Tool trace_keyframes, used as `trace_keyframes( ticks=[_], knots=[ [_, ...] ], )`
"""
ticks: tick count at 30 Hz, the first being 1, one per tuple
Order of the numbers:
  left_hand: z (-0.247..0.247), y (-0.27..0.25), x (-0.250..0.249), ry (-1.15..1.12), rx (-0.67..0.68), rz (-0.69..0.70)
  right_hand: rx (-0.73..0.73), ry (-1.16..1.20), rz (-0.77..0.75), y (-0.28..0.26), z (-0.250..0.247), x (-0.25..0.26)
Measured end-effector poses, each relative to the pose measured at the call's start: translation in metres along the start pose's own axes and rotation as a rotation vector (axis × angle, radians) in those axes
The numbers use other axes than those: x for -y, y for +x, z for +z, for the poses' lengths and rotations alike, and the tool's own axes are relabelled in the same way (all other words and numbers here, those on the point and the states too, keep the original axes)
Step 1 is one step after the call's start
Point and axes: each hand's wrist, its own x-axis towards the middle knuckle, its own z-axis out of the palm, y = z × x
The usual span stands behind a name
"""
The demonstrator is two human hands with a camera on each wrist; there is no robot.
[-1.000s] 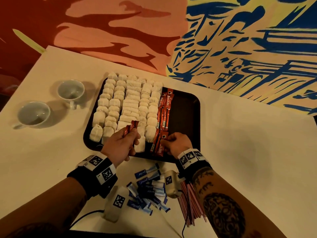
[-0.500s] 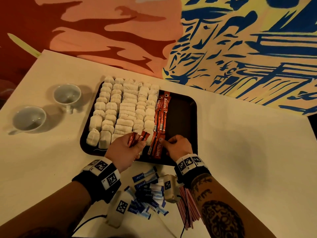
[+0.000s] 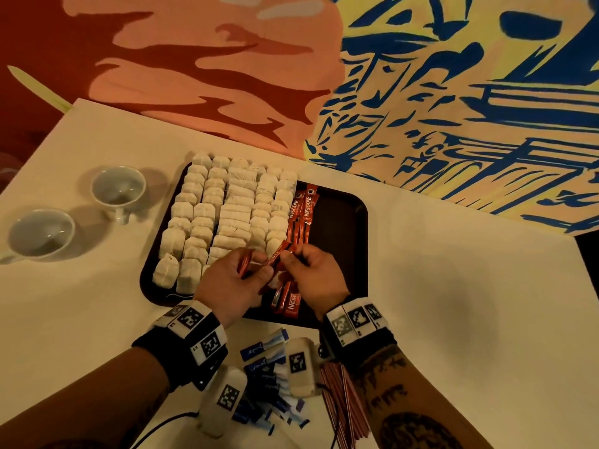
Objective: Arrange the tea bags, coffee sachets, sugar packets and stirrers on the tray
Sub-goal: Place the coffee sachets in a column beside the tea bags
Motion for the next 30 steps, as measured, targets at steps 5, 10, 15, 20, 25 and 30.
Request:
trace_keyframes(
  ticks=[5,10,15,20,25,30],
  knots=[
    [-0.014,0.003,0.0,-0.056,0.012,-0.072,-0.065,-0.203,0.049,0.062,-0.03,0.019],
    [-0.026,0.007,-0.002,-0.047,0.039,-0.134,-0.136,-0.391,0.058,0.132,-0.044,0.03],
    [-0.03,0.012,-0.005,-0.062,0.059,-0.159,-0.136,-0.547,0.09,0.167,-0.04,0.038],
    [-0.032,0.019,-0.007,-0.085,0.079,-0.16,-0.126,-0.606,0.126,0.185,-0.032,0.034],
    [-0.031,0.02,-0.009,-0.105,0.082,-0.159,-0.149,-0.652,0.128,0.189,-0.03,0.032],
    [-0.027,0.02,-0.011,-0.126,0.092,-0.17,-0.16,-0.669,0.142,0.185,-0.03,0.035]
  ],
)
